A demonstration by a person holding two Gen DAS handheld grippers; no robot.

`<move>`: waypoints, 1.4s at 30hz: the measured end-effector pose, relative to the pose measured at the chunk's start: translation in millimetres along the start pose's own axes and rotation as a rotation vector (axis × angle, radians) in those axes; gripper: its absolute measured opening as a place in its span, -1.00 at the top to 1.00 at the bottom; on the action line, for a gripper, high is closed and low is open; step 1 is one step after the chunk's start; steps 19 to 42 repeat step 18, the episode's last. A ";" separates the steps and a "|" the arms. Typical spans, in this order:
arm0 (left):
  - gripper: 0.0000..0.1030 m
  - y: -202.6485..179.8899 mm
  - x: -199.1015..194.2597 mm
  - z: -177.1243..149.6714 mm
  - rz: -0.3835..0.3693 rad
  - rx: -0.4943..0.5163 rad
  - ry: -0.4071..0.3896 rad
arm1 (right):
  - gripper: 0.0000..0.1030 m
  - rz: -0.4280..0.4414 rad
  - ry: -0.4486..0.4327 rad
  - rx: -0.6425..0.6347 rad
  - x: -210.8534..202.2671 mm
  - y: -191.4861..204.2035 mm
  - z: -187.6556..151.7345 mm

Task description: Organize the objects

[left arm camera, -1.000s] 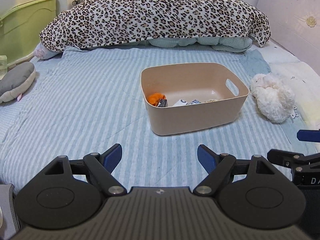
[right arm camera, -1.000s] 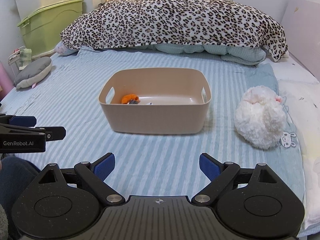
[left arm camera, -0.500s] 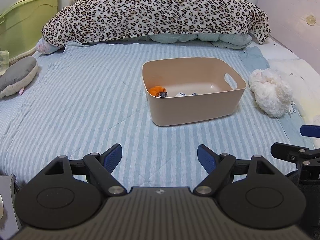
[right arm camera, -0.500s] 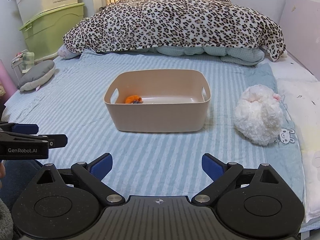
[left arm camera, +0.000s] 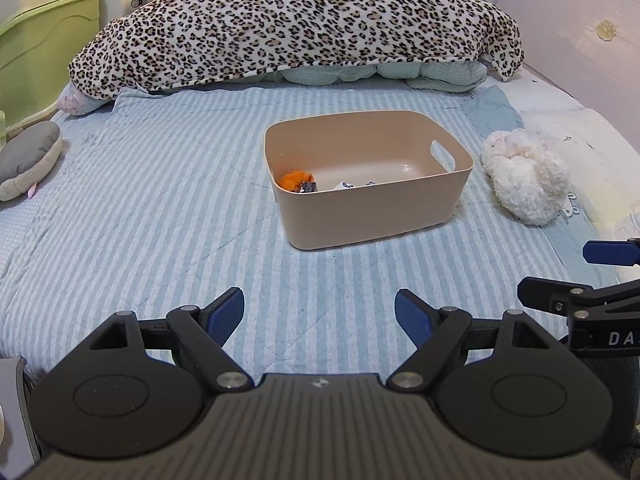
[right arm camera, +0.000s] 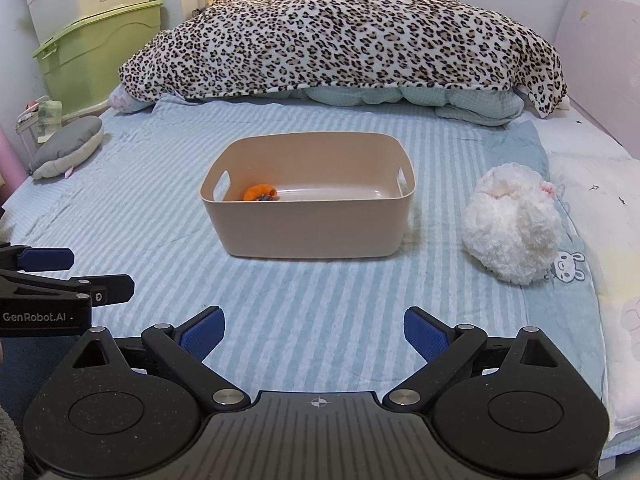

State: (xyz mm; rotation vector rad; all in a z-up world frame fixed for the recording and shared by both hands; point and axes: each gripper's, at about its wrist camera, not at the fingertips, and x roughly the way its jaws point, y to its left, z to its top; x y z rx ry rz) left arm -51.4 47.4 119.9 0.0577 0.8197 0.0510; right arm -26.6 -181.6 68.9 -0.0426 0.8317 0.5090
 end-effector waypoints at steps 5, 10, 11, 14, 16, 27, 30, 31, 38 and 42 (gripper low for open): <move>-0.61 -1.7 -1.6 0.0 -0.023 0.005 0.001 | -0.90 -0.003 0.001 0.005 0.3 -1.0 0.1; -0.61 -2.5 -1.5 0.5 -0.018 0.006 0.002 | -0.90 -0.010 -0.006 0.004 -0.9 0.3 1.1; -0.61 -2.7 -1.1 0.5 -0.017 0.007 0.002 | -0.90 -0.010 -0.006 0.005 -0.7 0.2 1.6; -0.61 -2.6 -0.2 0.2 -0.025 0.009 0.007 | -0.90 -0.011 -0.005 0.006 -0.3 -0.1 1.8; -0.61 -2.7 0.9 -0.2 -0.025 0.013 0.012 | -0.91 -0.011 -0.003 0.006 0.2 -0.6 1.8; -0.61 -2.7 2.2 0.0 -0.025 0.014 0.015 | -0.91 -0.011 -0.002 0.009 0.8 -1.9 1.5; -0.61 -2.7 2.2 0.0 -0.025 0.014 0.015 | -0.91 -0.011 -0.002 0.009 0.8 -1.9 1.5; -0.61 -2.7 2.2 0.0 -0.025 0.014 0.015 | -0.91 -0.011 -0.002 0.009 0.8 -1.9 1.5; -0.61 -2.7 2.2 0.0 -0.025 0.014 0.015 | -0.91 -0.011 -0.002 0.009 0.8 -1.9 1.5; -0.61 -2.7 2.2 0.0 -0.025 0.014 0.015 | -0.91 -0.011 -0.002 0.009 0.8 -1.9 1.5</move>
